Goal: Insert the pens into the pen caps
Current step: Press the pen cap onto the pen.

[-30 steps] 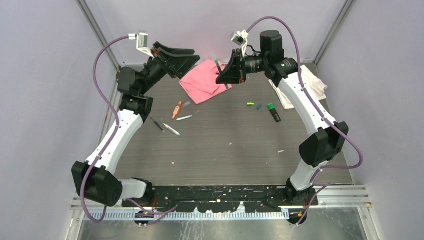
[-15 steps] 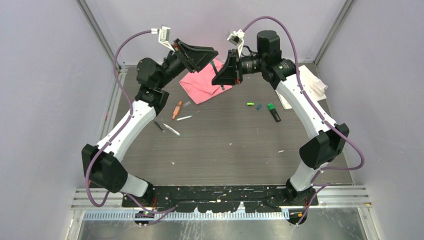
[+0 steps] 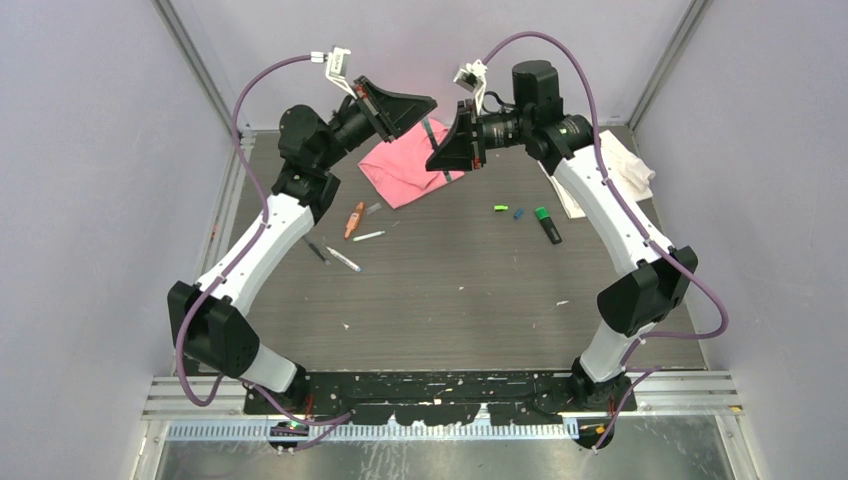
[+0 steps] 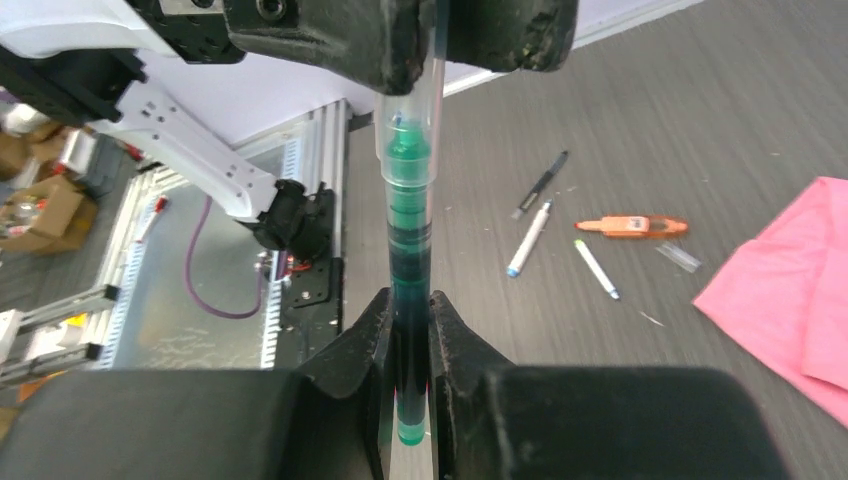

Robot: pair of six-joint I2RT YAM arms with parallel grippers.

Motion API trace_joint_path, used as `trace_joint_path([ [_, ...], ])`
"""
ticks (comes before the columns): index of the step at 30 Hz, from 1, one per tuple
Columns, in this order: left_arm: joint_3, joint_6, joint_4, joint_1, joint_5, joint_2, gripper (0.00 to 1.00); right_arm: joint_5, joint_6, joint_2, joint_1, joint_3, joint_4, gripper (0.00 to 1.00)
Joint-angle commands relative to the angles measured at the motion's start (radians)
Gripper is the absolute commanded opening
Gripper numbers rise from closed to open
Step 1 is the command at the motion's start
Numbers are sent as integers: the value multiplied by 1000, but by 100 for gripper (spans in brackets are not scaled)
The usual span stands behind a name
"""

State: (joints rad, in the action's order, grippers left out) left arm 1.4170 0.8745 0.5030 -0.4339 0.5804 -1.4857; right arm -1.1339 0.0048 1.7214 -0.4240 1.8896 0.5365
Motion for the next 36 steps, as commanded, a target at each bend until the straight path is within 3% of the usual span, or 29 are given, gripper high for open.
trace_joint_path([
  [1,43,-32,-104,-9,254,-22,1,180,-261,18,-7,189,219,1],
  [4,22,-121,-266,-11,329,-23,0,272,-333,27,1,269,273,1],
  [8,-77,-234,-279,-38,338,15,1,162,-119,34,46,278,107,1],
  [10,-143,-235,-186,-65,306,34,0,68,74,23,57,211,-89,1],
  [12,-190,-170,-62,-97,273,29,1,17,348,3,56,73,-406,1],
  [14,-199,-106,-6,-135,227,8,1,33,544,-2,51,18,-662,1],
  [15,-208,-76,18,-152,189,1,1,94,466,-3,41,48,-539,1],
  [17,-222,-43,32,-185,124,-5,0,251,106,20,3,215,-116,1],
  [18,-221,-62,-13,-202,108,-3,1,282,59,26,2,256,-68,1],
  [22,-199,-174,-257,-210,211,14,1,186,110,26,33,260,-144,1],
  [25,-222,-112,-300,-169,379,15,1,148,181,9,65,218,-264,1],
  [27,-251,-62,-288,-156,467,14,1,238,69,12,67,264,-159,1],
  [31,-241,-120,-427,-176,417,-2,1,301,57,29,69,317,-149,1],
  [32,-212,-225,-534,-191,376,-9,1,235,140,31,77,299,-221,1],
  [34,-153,-337,-707,-216,331,-24,1,137,392,19,95,196,-528,1],
  [36,-173,-328,-701,-220,372,-34,1,165,386,13,96,185,-526,1],
])
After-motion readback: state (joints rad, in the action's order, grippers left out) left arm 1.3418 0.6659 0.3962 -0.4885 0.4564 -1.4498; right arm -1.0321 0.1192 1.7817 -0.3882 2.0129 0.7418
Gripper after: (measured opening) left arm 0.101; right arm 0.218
